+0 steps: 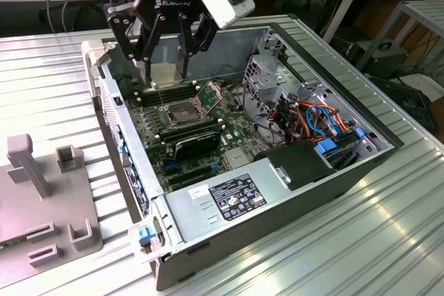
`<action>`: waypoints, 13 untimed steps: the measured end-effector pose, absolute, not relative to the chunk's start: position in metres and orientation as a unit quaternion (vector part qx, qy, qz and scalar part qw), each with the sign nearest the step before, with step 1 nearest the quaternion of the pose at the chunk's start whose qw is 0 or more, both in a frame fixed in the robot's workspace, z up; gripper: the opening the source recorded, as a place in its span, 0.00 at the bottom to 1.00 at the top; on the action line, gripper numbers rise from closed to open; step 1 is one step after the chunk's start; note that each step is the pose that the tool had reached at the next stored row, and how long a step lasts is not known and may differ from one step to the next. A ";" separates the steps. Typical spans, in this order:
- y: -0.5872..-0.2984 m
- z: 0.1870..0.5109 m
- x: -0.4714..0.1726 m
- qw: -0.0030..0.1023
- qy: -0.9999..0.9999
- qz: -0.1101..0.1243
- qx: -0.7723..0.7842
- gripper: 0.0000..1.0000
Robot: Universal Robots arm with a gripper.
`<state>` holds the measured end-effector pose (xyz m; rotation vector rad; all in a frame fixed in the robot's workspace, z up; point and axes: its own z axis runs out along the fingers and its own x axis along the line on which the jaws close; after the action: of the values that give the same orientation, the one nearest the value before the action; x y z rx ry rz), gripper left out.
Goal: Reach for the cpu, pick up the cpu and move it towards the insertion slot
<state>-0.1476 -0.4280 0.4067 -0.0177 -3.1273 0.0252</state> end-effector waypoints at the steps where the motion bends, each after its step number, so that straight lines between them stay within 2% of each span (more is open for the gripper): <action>1: -0.427 0.407 -0.141 0.007 -1.000 0.008 -0.006 0.55; 13: -0.403 0.401 -0.069 0.010 -1.000 0.008 -0.006 0.55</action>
<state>-0.0691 -0.4033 0.4009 -0.0178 -3.1216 0.0251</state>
